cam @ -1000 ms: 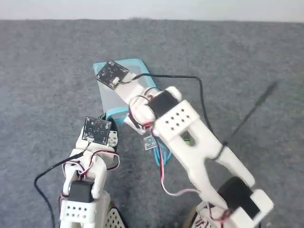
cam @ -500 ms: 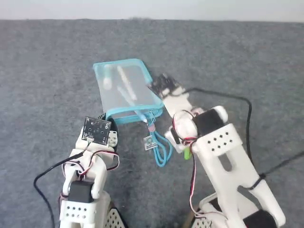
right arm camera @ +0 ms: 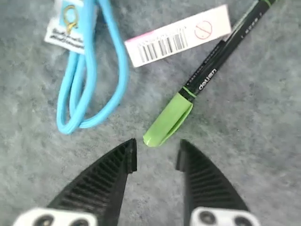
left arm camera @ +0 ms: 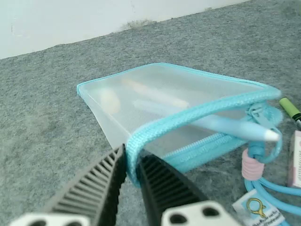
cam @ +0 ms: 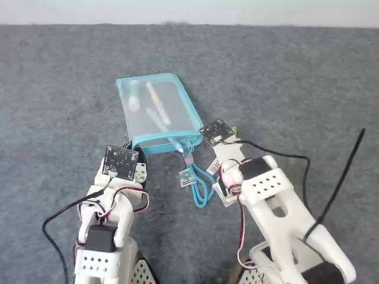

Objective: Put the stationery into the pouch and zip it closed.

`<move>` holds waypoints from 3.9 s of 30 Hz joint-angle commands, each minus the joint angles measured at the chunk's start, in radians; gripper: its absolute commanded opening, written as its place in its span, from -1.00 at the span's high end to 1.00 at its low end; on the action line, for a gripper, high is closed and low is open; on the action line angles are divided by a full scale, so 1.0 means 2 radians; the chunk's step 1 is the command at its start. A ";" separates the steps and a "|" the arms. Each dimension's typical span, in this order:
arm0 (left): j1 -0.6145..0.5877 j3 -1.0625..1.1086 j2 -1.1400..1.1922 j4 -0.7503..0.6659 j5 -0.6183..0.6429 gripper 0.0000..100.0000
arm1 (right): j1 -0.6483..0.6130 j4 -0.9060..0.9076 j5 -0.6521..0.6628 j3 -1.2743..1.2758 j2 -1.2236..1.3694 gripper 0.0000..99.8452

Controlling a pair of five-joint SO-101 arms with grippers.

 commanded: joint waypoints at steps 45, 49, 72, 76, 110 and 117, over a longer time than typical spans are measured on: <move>0.001 -0.003 -0.005 -0.008 -0.001 0.98 | 0.193 0.024 0.033 -0.097 0.124 0.98; 0.001 -0.003 -0.005 -0.008 -0.001 0.98 | 0.226 0.034 0.046 -0.080 0.037 0.98; 0.001 -0.003 -0.005 -0.008 -0.001 0.98 | -0.062 0.306 0.167 -0.170 -0.156 0.98; 0.001 -0.003 -0.005 -0.008 -0.001 0.98 | -0.059 0.332 0.167 -0.172 -0.162 0.98; 0.003 -0.003 -0.005 -0.009 -0.001 0.98 | 0.006 0.273 0.166 -0.174 -0.069 0.98; 0.004 -0.003 -0.005 -0.009 -0.001 0.98 | 0.005 0.269 0.143 -0.217 -0.065 0.98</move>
